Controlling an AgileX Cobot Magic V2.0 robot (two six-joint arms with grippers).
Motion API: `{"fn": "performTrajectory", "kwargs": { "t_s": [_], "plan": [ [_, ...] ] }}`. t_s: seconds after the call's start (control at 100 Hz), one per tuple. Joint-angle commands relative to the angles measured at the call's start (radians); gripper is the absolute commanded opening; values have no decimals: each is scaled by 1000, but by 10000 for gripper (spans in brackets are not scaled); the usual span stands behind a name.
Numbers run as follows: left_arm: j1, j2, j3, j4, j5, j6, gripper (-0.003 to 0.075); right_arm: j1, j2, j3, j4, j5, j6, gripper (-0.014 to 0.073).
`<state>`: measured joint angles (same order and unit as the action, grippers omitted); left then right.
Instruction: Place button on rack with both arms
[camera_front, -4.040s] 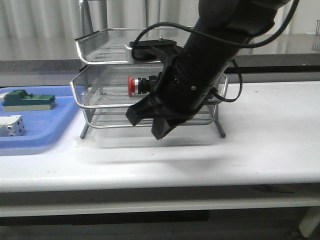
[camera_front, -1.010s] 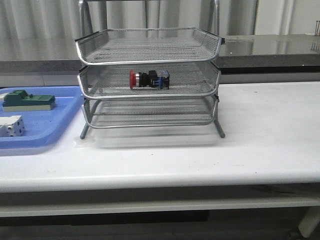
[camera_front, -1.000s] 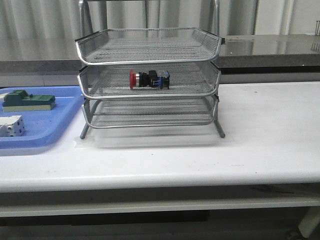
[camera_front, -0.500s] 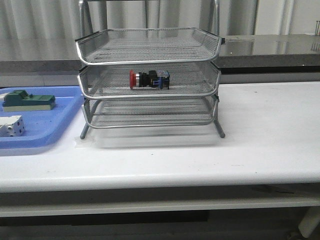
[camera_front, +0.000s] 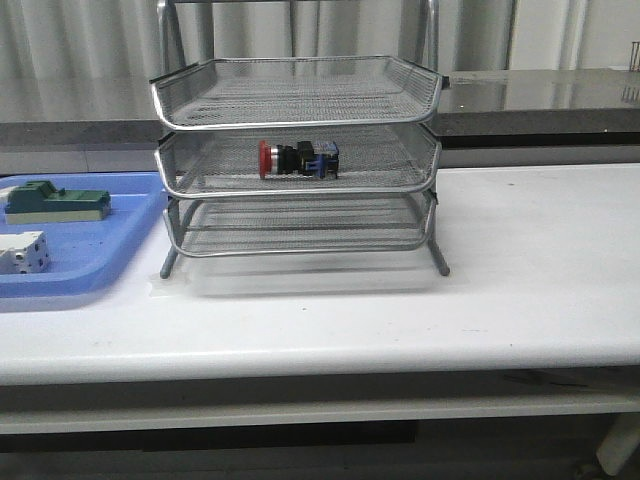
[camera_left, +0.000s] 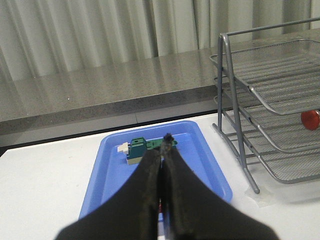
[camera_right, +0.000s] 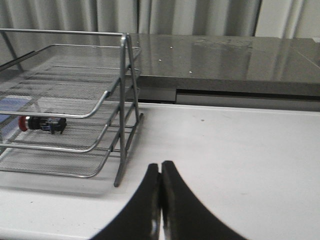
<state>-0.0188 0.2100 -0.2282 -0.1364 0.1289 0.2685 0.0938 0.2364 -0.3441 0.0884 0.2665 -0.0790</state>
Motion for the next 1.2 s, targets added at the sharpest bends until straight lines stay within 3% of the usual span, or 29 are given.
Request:
{"fn": "performTrajectory", "kwargs": {
  "t_s": [0.0,0.11,0.31,0.59,1.19],
  "plan": [
    [1,7,-27,-10,-85,-11,-20,-29,-50,26,-60,-79,79,-57],
    [1,7,-27,-10,-85,-11,-20,-34,-136,106,-112,-99,150,-57],
    [1,7,-27,-10,-85,-11,-20,-34,-260,233,-108,-153,151,-57],
    [1,7,-27,-10,-87,-11,-20,-34,-264,355,-107,-311,151,-57],
    [1,7,-27,-10,-87,-11,-20,-34,-264,355,-107,-327,151,-57]
  ]
}}
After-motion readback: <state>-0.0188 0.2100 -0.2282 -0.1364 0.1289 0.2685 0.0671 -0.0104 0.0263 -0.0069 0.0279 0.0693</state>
